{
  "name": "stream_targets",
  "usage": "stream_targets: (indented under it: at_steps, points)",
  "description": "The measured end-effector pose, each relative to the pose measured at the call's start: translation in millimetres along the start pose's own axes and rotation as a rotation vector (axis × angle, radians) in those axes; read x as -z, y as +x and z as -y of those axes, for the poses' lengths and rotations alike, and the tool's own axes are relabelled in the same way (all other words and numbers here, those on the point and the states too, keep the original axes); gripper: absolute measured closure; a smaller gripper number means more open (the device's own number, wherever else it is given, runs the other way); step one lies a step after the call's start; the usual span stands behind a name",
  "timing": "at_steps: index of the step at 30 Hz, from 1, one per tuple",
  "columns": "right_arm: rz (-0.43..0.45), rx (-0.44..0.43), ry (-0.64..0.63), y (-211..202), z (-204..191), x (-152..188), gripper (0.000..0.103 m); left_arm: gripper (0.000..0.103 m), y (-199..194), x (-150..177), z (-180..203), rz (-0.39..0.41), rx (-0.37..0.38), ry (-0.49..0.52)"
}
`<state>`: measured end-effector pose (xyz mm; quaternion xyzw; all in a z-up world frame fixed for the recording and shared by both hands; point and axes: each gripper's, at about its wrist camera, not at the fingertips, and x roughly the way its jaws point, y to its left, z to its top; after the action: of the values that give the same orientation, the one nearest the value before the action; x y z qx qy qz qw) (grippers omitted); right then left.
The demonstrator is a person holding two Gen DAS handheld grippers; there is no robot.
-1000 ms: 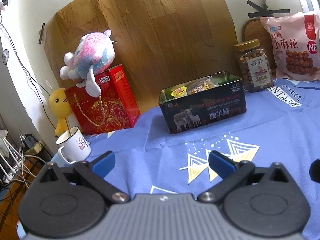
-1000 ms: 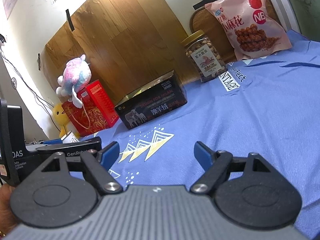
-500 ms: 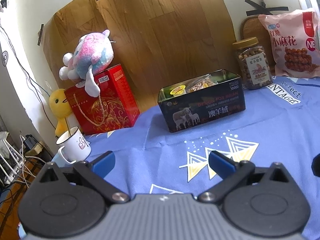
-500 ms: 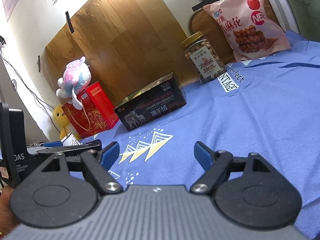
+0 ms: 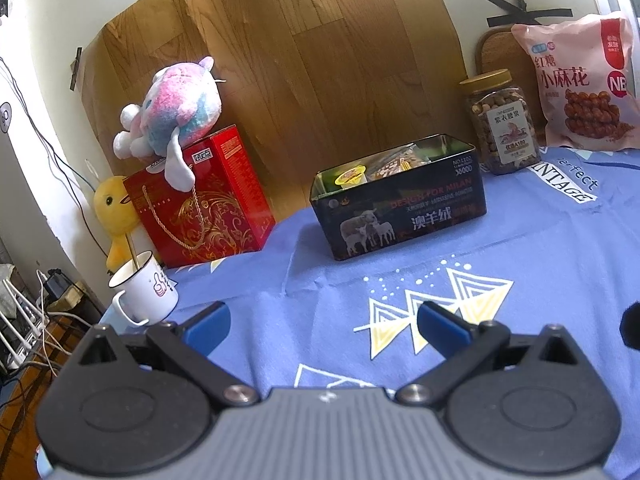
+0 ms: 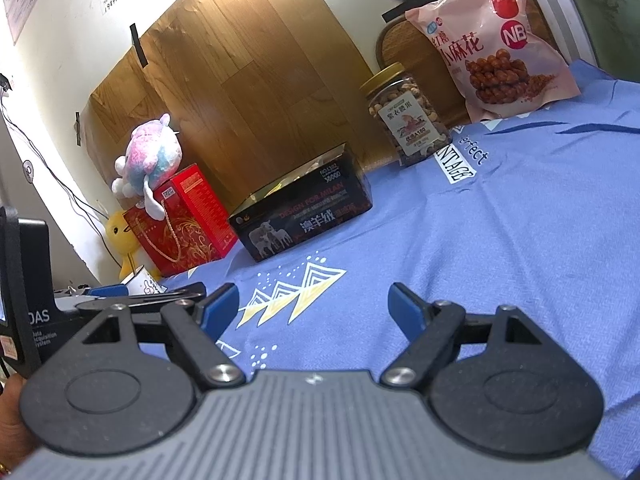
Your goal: Organize snacks
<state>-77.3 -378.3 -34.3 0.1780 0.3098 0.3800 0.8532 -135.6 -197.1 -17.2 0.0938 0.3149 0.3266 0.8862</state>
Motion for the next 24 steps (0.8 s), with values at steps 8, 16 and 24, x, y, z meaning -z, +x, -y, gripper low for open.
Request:
stream_targets:
  at_steps: [8,16,24]
  points:
    - [0.001,-0.001,0.001,0.0,0.4,-0.2,0.019,0.000,1.4,-0.8,-0.2,-0.007,0.016,0.003]
    - [0.001,-0.001,0.001,0.1,0.1,-0.5,0.019,0.000,1.7,-1.2,2.4,-0.009,0.023,0.011]
    - [0.003,0.000,0.004,-0.4,0.6,-1.0,0.019,0.000,2.1,-1.3,4.3,-0.010,0.027,0.016]
